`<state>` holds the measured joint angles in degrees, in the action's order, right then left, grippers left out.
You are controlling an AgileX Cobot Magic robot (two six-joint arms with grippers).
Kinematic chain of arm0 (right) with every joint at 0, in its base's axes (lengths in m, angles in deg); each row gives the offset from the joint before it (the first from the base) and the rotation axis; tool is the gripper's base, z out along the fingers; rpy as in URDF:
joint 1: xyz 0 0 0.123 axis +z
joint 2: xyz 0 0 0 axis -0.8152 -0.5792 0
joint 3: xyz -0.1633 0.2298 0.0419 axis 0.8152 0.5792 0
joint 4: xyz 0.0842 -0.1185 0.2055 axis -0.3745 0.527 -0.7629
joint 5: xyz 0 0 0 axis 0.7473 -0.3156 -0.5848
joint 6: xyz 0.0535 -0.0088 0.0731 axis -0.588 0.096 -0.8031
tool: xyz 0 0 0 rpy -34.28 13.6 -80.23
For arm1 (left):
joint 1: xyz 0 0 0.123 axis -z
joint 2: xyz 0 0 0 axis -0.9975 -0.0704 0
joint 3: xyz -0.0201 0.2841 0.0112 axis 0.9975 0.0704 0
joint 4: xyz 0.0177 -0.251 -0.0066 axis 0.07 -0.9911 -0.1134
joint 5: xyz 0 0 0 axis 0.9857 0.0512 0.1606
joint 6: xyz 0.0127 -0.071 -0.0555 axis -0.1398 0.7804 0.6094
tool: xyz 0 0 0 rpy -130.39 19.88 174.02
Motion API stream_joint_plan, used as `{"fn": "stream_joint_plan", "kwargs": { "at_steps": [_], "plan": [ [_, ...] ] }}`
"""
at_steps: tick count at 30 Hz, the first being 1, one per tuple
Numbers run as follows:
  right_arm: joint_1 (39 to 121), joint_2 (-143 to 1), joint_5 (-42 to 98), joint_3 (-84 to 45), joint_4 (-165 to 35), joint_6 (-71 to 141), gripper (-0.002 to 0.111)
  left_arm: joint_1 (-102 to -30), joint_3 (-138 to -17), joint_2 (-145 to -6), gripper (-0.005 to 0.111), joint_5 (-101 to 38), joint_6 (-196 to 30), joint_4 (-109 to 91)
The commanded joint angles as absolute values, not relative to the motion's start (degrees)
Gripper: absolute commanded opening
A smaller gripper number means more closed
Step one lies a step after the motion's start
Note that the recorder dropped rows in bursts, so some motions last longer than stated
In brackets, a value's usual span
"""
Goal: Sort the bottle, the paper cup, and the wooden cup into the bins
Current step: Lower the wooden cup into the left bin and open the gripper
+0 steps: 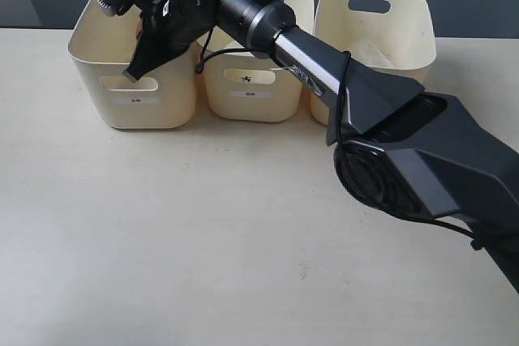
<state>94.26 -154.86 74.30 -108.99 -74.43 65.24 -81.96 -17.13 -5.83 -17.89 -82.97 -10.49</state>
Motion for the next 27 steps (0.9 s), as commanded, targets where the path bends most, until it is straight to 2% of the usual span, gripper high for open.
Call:
{"fn": "stream_joint_plan", "kwargs": {
  "at_steps": [1, 9, 11, 13, 16, 27],
  "plan": [
    [93.9, -154.5, 75.9, -109.1, -74.1, 64.3, -0.001, -81.8, -17.1, -5.5, 0.0, -17.9, -82.9, -10.5],
    [93.9, -154.4, 75.6, -109.1, -74.3, 64.3, 0.0, -81.8, -17.1, -5.5, 0.0, -17.9, -82.9, -10.5],
    [93.9, -154.4, 75.2, -109.1, -74.3, 64.3, 0.007, -81.8, -17.1, -5.5, 0.0, -17.9, -82.9, -10.5],
    [93.9, -154.3, 74.8, -109.1, -74.3, 64.3, 0.021, -81.8, -17.1, -5.5, 0.0, -17.9, -82.9, -10.5],
    [93.9, -154.2, 74.4, -109.1, -74.3, 64.0, 0.035, -81.8, -17.1, -5.5, 0.0, -17.9, -82.9, -10.5],
    [93.9, -153.8, 73.4, -109.1, -74.4, 63.8, 0.033, -81.8, -17.1, -5.5, 0.0, -17.9, -82.9, -10.5]
  ]
}}
